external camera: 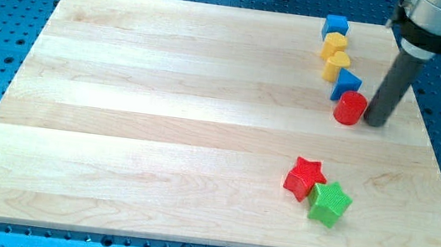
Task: Separate the stars
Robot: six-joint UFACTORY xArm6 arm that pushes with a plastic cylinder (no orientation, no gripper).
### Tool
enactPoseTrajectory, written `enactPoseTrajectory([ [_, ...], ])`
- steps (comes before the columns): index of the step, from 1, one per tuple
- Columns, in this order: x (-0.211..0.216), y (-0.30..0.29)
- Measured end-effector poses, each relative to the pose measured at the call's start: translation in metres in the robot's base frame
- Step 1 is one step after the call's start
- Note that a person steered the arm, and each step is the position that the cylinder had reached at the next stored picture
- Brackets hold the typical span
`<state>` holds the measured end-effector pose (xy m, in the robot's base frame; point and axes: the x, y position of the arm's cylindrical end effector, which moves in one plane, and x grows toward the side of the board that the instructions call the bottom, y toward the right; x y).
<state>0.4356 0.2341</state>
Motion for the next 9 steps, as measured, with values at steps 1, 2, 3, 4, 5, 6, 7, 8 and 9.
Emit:
enactPoseTrajectory([
  [1,0.088,-0.001],
  [2,0.132,-0.036],
  [3,0.134,-0.046],
  [4,0.137,-0.083],
  [5,0.124,-0.142],
  [6,0.097,-0.153],
  [7,0.080,-0.153],
  [8,0.066,-0.152],
  [9,0.065,-0.076],
])
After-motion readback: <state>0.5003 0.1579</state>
